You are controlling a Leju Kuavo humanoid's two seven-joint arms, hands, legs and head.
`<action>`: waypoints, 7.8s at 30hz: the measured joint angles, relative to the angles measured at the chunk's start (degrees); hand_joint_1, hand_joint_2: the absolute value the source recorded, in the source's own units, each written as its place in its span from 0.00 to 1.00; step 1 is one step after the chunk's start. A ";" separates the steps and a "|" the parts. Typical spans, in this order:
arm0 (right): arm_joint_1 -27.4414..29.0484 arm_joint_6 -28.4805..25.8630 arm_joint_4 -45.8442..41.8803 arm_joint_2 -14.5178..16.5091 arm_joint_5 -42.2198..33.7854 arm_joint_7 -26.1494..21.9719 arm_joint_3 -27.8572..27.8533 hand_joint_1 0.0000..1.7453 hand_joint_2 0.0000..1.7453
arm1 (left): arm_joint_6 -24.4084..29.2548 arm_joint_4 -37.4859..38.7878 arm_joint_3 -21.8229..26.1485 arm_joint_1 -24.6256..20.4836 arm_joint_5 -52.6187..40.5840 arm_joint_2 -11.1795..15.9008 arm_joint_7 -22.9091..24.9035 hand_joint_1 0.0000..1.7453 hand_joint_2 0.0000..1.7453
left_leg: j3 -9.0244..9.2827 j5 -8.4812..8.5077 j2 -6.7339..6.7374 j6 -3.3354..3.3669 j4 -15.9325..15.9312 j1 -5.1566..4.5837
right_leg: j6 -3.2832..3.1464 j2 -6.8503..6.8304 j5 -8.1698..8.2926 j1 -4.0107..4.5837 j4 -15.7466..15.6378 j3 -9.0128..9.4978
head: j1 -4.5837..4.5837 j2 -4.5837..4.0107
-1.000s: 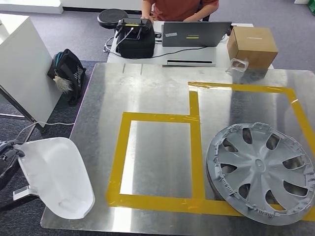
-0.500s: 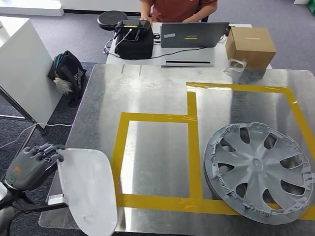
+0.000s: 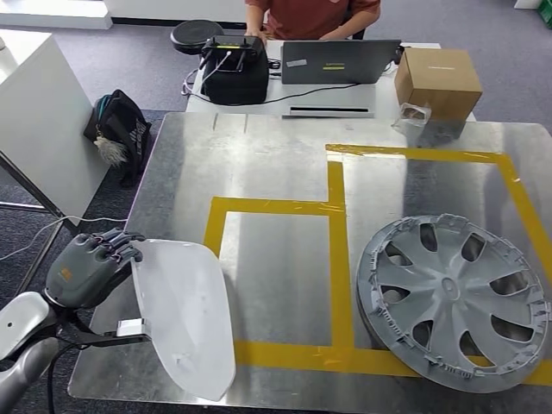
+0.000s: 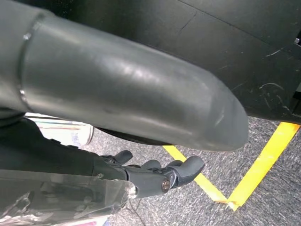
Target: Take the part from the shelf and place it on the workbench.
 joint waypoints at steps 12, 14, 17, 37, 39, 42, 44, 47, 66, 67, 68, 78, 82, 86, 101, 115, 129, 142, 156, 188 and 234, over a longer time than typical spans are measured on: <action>-0.22 0.05 -0.02 0.11 0.36 -0.01 0.00 0.00 0.00 | -4.25 1.51 -4.78 -6.15 -0.40 -2.58 1.17 1.00 1.00 | 0.05 0.01 -0.05 0.02 0.00 0.00 | 0.00 -0.13 -0.04 -0.03 -0.01 -0.53 | -0.01 0.01; -0.22 0.14 -0.02 0.11 0.36 -0.01 0.00 0.00 0.00 | -6.22 2.53 -7.31 -9.56 -0.23 -4.60 1.73 1.00 1.00 | 0.04 0.05 -0.09 0.07 0.01 -0.01 | 0.07 -0.16 0.01 -0.05 -0.01 -0.51 | 0.01 0.00; -0.19 0.43 -0.02 0.10 0.38 -0.01 0.00 0.00 0.00 | -9.31 3.87 -11.72 -14.94 0.21 -8.23 3.44 1.00 1.00 | 0.02 0.11 -0.13 0.16 0.01 -0.06 | 0.21 -0.13 0.13 -0.12 -0.01 -0.16 | 0.01 0.00; -0.24 1.20 -0.02 0.11 1.81 -0.01 0.00 0.00 0.00 | -9.63 9.86 -21.18 -24.70 2.34 -14.59 5.85 1.00 1.00 | 0.02 0.26 -0.05 0.28 -0.03 -0.12 | 0.32 0.00 0.26 -0.13 0.03 0.02 | -0.01 0.00; -0.24 1.20 -0.02 0.13 1.81 -0.01 0.00 0.00 0.00 | -9.14 10.53 -21.12 -24.69 2.28 -14.31 6.24 1.00 1.00 | 0.01 0.26 -0.05 0.28 -0.03 -0.12 | 0.31 0.00 0.25 -0.13 0.03 0.01 | -0.01 0.01; -0.23 1.18 -0.02 0.15 1.81 -0.01 0.00 0.00 0.00 | -8.25 11.48 -20.97 -24.67 1.78 -14.02 6.81 0.75 1.00 | 0.01 0.26 -0.05 0.28 -0.04 -0.12 | 0.31 0.00 0.25 -0.12 0.03 0.01 | -0.01 0.00; -0.22 1.18 -0.02 0.16 1.81 0.00 0.00 0.00 0.00 | -7.89 11.94 -20.87 -24.67 1.48 -13.86 7.13 0.25 1.00 | 0.01 0.26 -0.05 0.28 -0.04 -0.12 | 0.31 -0.01 0.25 -0.12 0.03 0.01 | -0.01 0.00; -0.22 1.18 -0.02 0.16 1.80 -0.01 0.00 0.00 0.00 | -7.59 12.46 -20.76 -24.65 1.17 -13.78 7.32 0.00 1.00 | 0.01 0.26 -0.06 0.28 -0.04 -0.13 | 0.31 -0.01 0.25 -0.13 0.03 0.01 | 0.00 0.00; -0.16 1.21 -0.02 0.20 1.81 -0.01 0.00 0.00 0.00 | -7.08 14.22 -18.84 -23.72 2.45 -13.03 8.15 0.00 0.00 | 0.00 0.26 -0.06 0.28 -0.08 -0.13 | 0.29 -0.01 0.23 -0.12 0.04 -0.01 | -0.01 0.01; -0.16 1.19 -0.02 0.20 1.82 -0.01 0.00 0.00 0.00 | -6.60 14.22 -18.53 -23.53 2.43 -13.00 8.13 0.00 0.00 | 0.00 0.26 -0.06 0.29 -0.08 -0.13 | 0.29 -0.01 0.23 -0.12 0.04 -0.01 | -0.01 0.01; -0.15 1.15 -0.02 0.20 1.82 -0.01 0.00 0.00 0.00 | -6.05 14.22 -18.18 -23.33 2.39 -13.00 8.12 0.00 0.00 | 0.00 0.26 -0.06 0.29 -0.08 -0.13 | 0.29 -0.01 0.23 -0.12 0.04 -0.01 | -0.01 0.00; 0.06 0.61 -0.02 0.20 1.84 -0.01 -0.02 0.00 0.00 | -2.60 14.21 -14.91 -20.89 2.16 -12.45 8.39 0.00 0.00 | 0.00 0.17 -0.06 0.42 -0.06 -0.39 | 0.40 -0.02 0.20 -0.40 -0.01 -0.01 | -0.01 0.00; 0.10 0.46 -0.02 0.20 1.87 -0.01 -0.02 0.00 0.00 | -1.95 14.12 -14.13 -19.98 1.82 -11.78 8.38 0.00 0.00 | 0.01 0.13 -0.06 0.84 0.00 -0.75 | 0.76 0.00 0.26 -0.77 -0.08 0.02 | -0.02 0.00; 0.10 0.28 -0.02 0.19 1.95 -0.01 -0.02 0.00 0.00 | -0.97 13.47 -13.17 -19.15 1.75 -11.04 8.23 0.00 0.00 | 0.36 0.90 0.18 1.82 -1.17 -0.36 | 1.53 -0.03 -1.01 -0.75 1.29 -0.74 | 0.16 0.00; 0.30 -0.22 -0.01 0.22 2.02 0.20 -0.07 0.00 0.00 | 0.12 12.49 -10.06 -15.53 2.17 -8.95 8.02 0.00 0.00 | -1.39 1.07 0.33 -1.65 0.28 0.93 | 1.11 0.13 1.54 -2.30 1.82 -2.37 | 0.81 0.00; 0.22 -0.28 -0.07 0.25 2.05 0.30 -0.07 0.00 0.00 | 0.21 11.97 -9.19 -14.95 2.19 -8.63 8.02 0.00 0.00 | 5.56 -4.13 0.41 0.58 -0.59 -0.73 | -0.20 -0.01 6.31 -0.80 1.86 -7.92 | 0.58 0.00; 0.55 -0.31 -0.09 -0.08 2.27 0.34 -0.13 0.00 0.00 | 0.57 11.44 -8.02 -12.85 2.19 -8.30 7.19 0.00 0.00 | -3.00 4.88 0.54 0.05 -1.26 -0.49 | 1.37 0.03 -0.95 -0.92 -0.33 1.23 | 0.64 0.00; 0.74 -0.35 -0.09 -0.13 2.27 0.43 -0.20 0.00 0.00 | 0.62 11.17 -7.75 -12.00 2.24 -8.02 7.19 0.00 0.00 | 4.70 -3.23 0.43 -0.83 1.54 -0.39 | -0.01 -0.30 6.97 -0.99 -0.11 -7.18 | 0.27 0.00; 1.01 -0.50 -0.03 -0.34 2.21 0.45 -0.42 0.00 0.00 | 0.64 10.93 -7.79 -11.87 2.25 -8.16 7.19 0.00 0.00 | -2.04 3.42 0.61 1.61 -2.13 -0.62 | 2.23 -0.22 0.86 -1.17 6.59 -2.47 | 0.58 0.00; 1.42 -0.73 0.06 -1.33 2.24 0.83 -1.03 0.00 0.00 | 0.34 11.09 -7.29 -11.13 2.81 -8.01 7.43 0.00 0.00 | -2.91 4.42 0.61 1.20 -2.16 -0.65 | 1.81 -0.22 -0.07 -0.93 2.02 1.25 | 0.53 0.00; 2.00 -0.84 0.07 -1.72 2.08 1.11 -1.95 0.00 0.00 | 1.16 10.99 -5.69 -9.75 1.19 -8.00 9.43 0.00 0.00 | 2.37 -0.38 0.53 -0.09 -0.24 -0.57 | -0.16 -0.32 3.46 -1.03 -0.72 -2.19 | 0.05 0.00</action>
